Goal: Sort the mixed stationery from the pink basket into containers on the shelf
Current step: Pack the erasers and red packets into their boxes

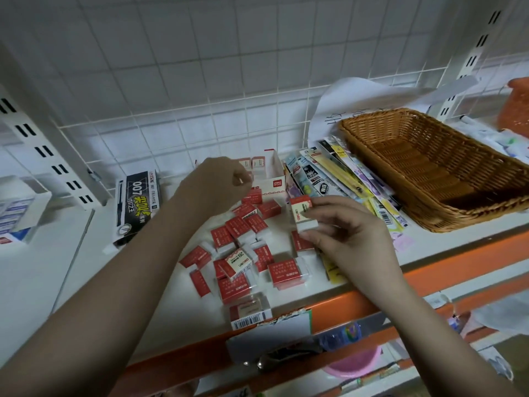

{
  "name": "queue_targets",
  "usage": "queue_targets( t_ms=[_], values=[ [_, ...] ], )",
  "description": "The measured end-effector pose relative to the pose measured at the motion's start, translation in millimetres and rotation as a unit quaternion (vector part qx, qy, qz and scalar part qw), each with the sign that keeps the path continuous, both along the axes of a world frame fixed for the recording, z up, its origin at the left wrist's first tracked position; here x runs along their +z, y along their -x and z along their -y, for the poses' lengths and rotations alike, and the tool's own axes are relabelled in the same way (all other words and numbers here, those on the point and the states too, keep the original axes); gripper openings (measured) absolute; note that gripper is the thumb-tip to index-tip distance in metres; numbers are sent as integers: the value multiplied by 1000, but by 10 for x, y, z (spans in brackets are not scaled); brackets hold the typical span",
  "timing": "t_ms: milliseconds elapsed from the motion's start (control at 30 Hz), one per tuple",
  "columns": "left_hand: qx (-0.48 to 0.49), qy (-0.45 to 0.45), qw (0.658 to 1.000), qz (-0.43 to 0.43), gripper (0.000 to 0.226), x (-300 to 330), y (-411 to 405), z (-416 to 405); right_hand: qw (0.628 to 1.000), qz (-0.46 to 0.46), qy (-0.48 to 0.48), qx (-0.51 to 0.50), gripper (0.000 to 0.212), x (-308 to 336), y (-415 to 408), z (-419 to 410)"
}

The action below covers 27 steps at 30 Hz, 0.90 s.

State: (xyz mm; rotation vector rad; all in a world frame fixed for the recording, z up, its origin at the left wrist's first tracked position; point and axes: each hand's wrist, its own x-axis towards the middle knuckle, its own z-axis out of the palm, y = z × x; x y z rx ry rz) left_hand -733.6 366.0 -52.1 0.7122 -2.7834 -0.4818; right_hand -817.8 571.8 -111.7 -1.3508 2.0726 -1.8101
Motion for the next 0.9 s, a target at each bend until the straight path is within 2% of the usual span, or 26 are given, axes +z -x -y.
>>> queue_targets(
  t_ms=[133,267,433,633,900],
  values=[
    [35,-24,998,53,22,-96,-466,-136,997,-60,-39,31,30,132,166,185],
    [111,-47,992,39,26,-278,-755,-220,987,-135,-81,31,23,344,348,551],
    [194,-71,978,2,25,-386,-913,-222,982,-31,-184,22,21,449,586,1113],
    [187,-86,977,59,33,-386,-1099,-240,958,-131,-255,-12,17,470,710,1444],
    [133,-129,980,69,31,-401,-1210,-229,924,-155,-341,75,12,545,730,1419]
  ],
)
